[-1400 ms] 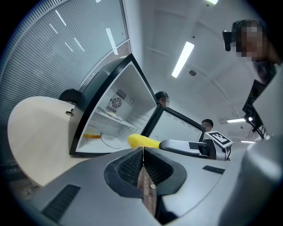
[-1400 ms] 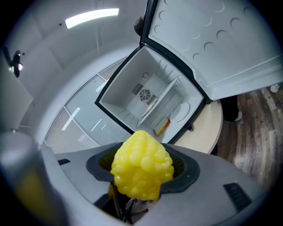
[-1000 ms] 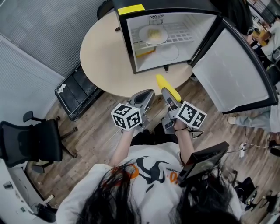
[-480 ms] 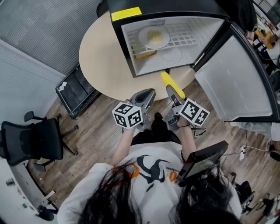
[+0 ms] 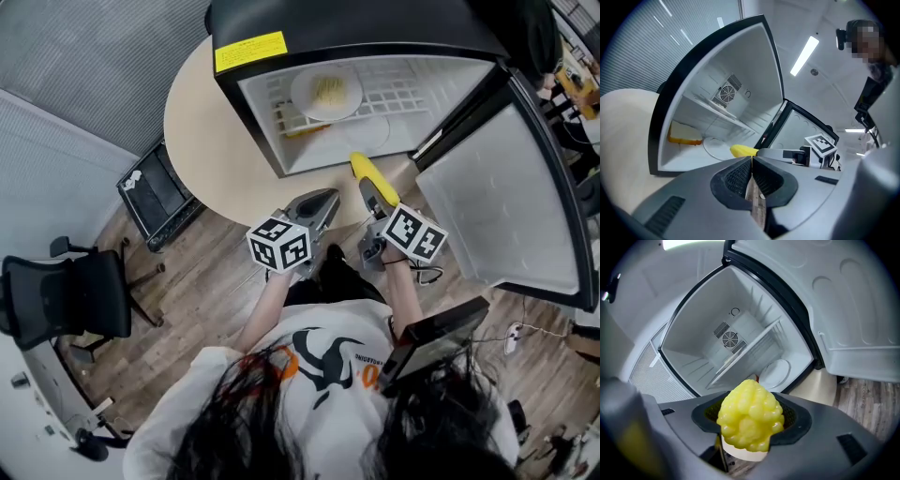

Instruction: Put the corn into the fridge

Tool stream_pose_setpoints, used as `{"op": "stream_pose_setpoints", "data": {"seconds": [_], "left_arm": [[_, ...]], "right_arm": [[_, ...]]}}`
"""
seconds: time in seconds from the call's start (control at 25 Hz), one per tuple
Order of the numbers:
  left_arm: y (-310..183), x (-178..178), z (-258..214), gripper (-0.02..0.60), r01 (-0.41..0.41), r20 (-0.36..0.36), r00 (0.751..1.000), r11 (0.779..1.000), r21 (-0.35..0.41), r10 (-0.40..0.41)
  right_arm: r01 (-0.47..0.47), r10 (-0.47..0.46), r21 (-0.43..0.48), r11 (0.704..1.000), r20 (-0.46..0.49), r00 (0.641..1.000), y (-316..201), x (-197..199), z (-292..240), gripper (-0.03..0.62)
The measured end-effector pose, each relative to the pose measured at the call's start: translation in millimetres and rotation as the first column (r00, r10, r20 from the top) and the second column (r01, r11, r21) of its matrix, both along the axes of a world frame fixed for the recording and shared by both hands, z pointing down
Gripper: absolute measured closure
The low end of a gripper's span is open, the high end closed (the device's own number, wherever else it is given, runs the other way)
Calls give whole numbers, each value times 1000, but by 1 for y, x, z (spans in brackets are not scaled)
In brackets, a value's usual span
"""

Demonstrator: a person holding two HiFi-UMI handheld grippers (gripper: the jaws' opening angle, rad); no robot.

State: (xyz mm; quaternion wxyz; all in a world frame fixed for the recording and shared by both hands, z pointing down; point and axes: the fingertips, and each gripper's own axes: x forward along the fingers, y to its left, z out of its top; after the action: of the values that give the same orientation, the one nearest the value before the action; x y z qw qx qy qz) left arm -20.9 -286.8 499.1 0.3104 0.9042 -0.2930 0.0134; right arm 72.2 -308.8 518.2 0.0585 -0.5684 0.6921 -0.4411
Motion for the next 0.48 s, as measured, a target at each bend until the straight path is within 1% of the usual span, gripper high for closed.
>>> {"op": "stream_pose_setpoints", "data": {"seconds": [0.28, 0.48], "left_arm": [[-29, 10, 6, 569, 28, 13, 1000, 1000, -10, -27], [-42, 17, 8, 569, 28, 24, 999, 1000, -11, -28]], "right_arm": [[30, -33, -42, 999, -67, 997, -37, 16, 26, 338], [45, -53, -65, 997, -133, 990, -61, 24, 43, 338]]}}
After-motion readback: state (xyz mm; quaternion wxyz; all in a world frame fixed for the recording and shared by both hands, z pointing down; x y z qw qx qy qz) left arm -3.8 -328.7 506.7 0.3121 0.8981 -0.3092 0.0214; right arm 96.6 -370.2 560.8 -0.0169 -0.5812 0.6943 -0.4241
